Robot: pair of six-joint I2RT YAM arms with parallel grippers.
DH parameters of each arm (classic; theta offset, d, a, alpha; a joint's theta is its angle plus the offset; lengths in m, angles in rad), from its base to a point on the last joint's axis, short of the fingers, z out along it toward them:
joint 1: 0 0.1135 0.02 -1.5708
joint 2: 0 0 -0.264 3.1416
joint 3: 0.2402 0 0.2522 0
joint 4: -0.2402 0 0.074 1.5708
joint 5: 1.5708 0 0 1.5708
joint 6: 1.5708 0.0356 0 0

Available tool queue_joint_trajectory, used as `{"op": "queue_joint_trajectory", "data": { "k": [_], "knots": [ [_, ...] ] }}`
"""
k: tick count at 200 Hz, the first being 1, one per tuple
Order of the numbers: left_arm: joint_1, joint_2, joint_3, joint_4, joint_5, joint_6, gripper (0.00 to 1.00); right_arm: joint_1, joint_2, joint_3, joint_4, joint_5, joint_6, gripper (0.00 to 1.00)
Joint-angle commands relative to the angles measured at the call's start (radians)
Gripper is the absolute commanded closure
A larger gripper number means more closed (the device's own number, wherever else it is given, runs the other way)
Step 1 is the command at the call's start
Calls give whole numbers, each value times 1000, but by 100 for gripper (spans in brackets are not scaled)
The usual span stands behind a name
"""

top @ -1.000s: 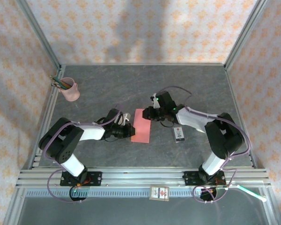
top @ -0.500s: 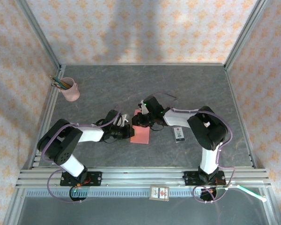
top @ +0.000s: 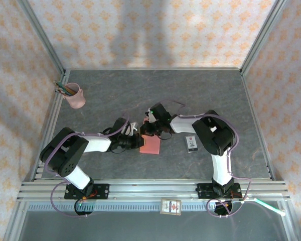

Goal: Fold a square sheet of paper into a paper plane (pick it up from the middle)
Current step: First fold in half a square sheet of paper at the center of the table.

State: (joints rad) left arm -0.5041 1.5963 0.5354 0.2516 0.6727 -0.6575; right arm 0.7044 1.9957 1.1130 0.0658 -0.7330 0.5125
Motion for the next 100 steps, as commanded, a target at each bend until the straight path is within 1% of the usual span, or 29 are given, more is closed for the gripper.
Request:
{"op": "queue_joint_trajectory", "data": {
  "k": [1, 40, 100],
  "knots": [
    [-14, 34, -45, -152, -37, 2, 87, 0, 33, 36, -34, 25, -25, 98],
    [-13, 48, -51, -171, -49, 11, 87, -19, 60, 50, -47, 57, -35, 100],
    [-17, 80, -63, -189, -88, 20, 89, -50, 90, 101, -56, 55, -39, 100]
  ]
}}
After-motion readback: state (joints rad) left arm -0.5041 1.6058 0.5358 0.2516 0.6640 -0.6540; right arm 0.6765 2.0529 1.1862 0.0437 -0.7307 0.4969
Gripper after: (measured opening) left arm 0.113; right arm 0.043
